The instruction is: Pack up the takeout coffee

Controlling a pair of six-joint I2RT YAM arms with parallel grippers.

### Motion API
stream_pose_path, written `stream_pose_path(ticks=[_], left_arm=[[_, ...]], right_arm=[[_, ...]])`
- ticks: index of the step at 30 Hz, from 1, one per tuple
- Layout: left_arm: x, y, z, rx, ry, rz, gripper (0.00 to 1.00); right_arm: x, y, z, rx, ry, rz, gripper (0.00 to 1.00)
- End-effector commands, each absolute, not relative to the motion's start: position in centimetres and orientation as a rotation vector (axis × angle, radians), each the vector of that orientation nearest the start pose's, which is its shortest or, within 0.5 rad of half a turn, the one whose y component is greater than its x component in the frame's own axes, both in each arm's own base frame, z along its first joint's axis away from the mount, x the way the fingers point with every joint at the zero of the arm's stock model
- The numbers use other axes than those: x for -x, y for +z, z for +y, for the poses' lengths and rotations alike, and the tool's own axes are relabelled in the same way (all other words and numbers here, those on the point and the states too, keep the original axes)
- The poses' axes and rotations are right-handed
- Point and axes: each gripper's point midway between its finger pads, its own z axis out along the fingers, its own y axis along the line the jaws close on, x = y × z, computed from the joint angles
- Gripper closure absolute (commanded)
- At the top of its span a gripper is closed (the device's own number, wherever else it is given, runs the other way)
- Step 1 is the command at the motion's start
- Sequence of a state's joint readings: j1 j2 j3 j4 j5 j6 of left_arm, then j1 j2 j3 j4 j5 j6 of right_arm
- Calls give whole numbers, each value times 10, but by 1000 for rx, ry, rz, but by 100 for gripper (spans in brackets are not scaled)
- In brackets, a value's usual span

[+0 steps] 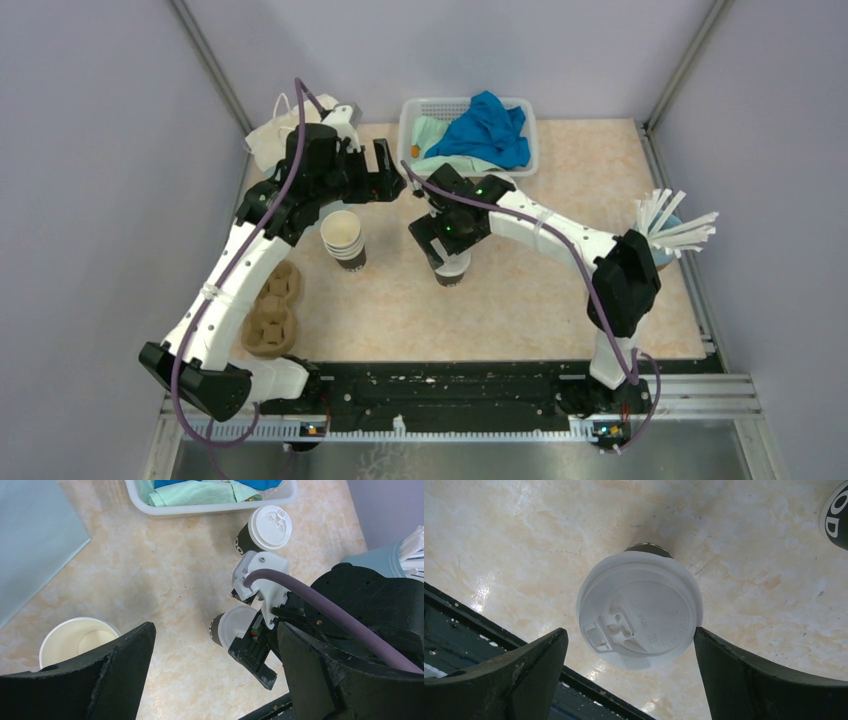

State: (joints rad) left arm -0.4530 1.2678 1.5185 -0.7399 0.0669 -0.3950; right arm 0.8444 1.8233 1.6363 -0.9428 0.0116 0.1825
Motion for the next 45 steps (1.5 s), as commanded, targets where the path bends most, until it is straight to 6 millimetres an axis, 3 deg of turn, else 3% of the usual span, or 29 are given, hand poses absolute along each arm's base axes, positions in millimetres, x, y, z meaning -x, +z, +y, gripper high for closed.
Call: stream_pose_path(ticks=[1, 6, 20, 24, 36, 40, 45], left_arm=[[-323, 361, -188, -98, -621, 2018, 2], [-324, 360, -188, -98, -622, 2020, 2], [-324, 366, -180, -93, -588, 2004, 2], [-326, 376, -173, -88, -551, 1970, 2], [-334, 392, -167, -132, -482, 1907, 2], [-339, 383, -177, -189, -507, 1915, 2], [-349, 374, -185, -222, -511, 1922, 2]], right_arm=[[-266, 137, 314, 919, 282, 2567, 4], [-269, 134, 311, 906, 244, 2569, 5], [-286, 128, 289, 727, 173, 2584, 20], [-299, 131, 257, 568, 147, 2601, 22], [-340, 128, 101, 78, -65, 2630, 23], [-362, 127, 74, -23, -90, 2611, 23], [-394, 135, 62, -72, -134, 2561, 23]])
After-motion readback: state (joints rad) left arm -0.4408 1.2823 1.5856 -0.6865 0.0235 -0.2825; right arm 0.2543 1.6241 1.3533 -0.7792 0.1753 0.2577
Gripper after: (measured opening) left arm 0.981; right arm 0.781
